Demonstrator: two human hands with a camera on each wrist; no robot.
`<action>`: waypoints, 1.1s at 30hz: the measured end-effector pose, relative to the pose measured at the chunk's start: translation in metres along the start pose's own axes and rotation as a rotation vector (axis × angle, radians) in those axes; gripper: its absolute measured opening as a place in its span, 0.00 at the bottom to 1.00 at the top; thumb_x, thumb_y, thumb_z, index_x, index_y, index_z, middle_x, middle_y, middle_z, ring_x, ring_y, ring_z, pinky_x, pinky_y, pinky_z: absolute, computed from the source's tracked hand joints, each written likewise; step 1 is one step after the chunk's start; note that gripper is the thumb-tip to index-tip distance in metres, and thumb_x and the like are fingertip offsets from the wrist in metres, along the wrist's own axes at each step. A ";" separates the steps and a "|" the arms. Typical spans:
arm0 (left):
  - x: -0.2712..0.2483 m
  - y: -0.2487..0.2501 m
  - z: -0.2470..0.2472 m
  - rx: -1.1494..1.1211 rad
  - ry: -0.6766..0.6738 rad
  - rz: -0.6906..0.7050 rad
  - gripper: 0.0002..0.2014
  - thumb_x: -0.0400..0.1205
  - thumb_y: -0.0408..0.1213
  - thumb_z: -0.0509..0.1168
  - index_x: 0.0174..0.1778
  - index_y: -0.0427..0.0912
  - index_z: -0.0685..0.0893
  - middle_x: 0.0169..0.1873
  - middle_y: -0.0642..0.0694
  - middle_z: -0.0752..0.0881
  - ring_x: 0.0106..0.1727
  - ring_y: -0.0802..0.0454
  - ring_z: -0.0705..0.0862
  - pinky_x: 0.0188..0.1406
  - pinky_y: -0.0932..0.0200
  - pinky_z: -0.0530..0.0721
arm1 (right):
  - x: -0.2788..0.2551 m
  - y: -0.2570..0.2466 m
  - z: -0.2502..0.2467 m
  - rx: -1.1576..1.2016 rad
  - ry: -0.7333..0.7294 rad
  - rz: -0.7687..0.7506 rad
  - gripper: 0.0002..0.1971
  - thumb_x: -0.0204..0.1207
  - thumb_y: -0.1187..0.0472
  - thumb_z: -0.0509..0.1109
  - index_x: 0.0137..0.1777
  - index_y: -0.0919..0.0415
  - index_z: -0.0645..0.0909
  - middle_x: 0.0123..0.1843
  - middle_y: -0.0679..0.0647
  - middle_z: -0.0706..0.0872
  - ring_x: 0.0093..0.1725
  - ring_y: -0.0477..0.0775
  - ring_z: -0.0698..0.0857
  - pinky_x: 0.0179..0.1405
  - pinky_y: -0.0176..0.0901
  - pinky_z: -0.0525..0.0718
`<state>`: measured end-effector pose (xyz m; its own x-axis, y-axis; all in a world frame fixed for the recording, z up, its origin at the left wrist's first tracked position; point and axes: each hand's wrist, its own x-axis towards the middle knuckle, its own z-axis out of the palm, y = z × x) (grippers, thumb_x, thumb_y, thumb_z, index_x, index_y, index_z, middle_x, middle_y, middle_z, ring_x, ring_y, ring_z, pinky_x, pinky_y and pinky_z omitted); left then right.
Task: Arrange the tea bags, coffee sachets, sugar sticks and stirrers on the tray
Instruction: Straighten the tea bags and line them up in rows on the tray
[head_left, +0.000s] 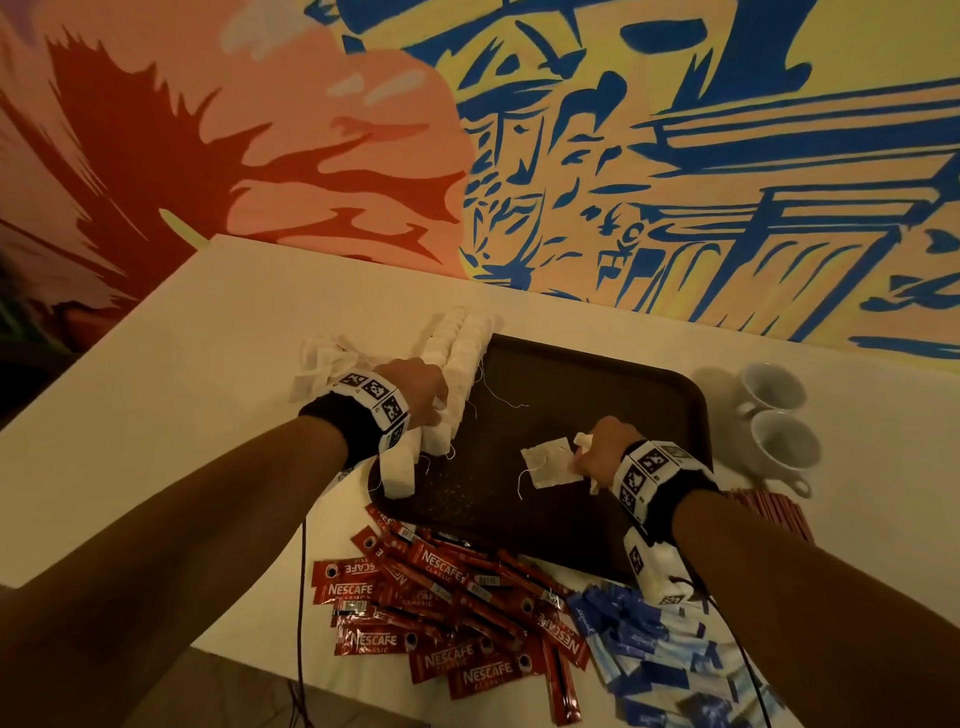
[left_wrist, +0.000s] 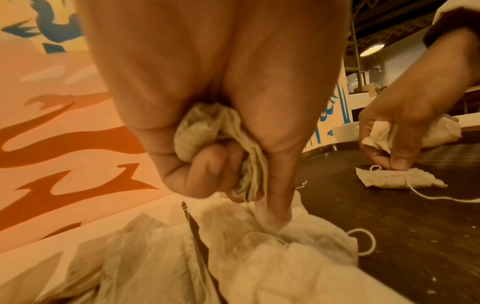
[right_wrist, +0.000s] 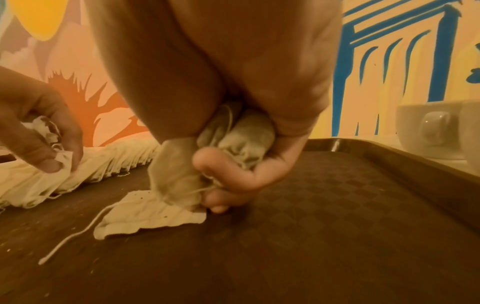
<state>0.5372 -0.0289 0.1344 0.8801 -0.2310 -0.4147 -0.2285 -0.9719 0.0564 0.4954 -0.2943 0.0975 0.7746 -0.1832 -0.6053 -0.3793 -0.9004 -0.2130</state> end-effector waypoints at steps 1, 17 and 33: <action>0.000 -0.002 0.000 0.000 0.002 0.003 0.18 0.81 0.49 0.73 0.66 0.53 0.84 0.66 0.46 0.83 0.65 0.44 0.83 0.61 0.52 0.82 | 0.001 -0.001 -0.002 0.010 0.005 -0.019 0.17 0.78 0.55 0.77 0.62 0.63 0.83 0.55 0.60 0.88 0.51 0.59 0.89 0.54 0.51 0.91; -0.004 -0.013 0.002 -0.076 0.067 -0.034 0.15 0.80 0.54 0.73 0.60 0.56 0.86 0.62 0.47 0.84 0.62 0.44 0.84 0.55 0.53 0.81 | -0.008 -0.023 -0.008 -0.135 -0.023 -0.047 0.28 0.75 0.52 0.81 0.70 0.63 0.77 0.64 0.59 0.85 0.61 0.59 0.87 0.61 0.49 0.88; -0.003 -0.010 -0.007 -0.079 0.028 0.013 0.13 0.80 0.50 0.73 0.59 0.55 0.88 0.61 0.48 0.86 0.61 0.46 0.85 0.59 0.50 0.84 | 0.012 -0.026 -0.014 -0.289 -0.023 -0.136 0.35 0.71 0.48 0.84 0.71 0.63 0.74 0.65 0.59 0.84 0.61 0.59 0.86 0.59 0.49 0.88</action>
<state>0.5400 -0.0194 0.1416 0.8889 -0.2440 -0.3876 -0.2076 -0.9690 0.1340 0.5219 -0.2783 0.1063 0.7956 -0.0473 -0.6040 -0.1112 -0.9914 -0.0688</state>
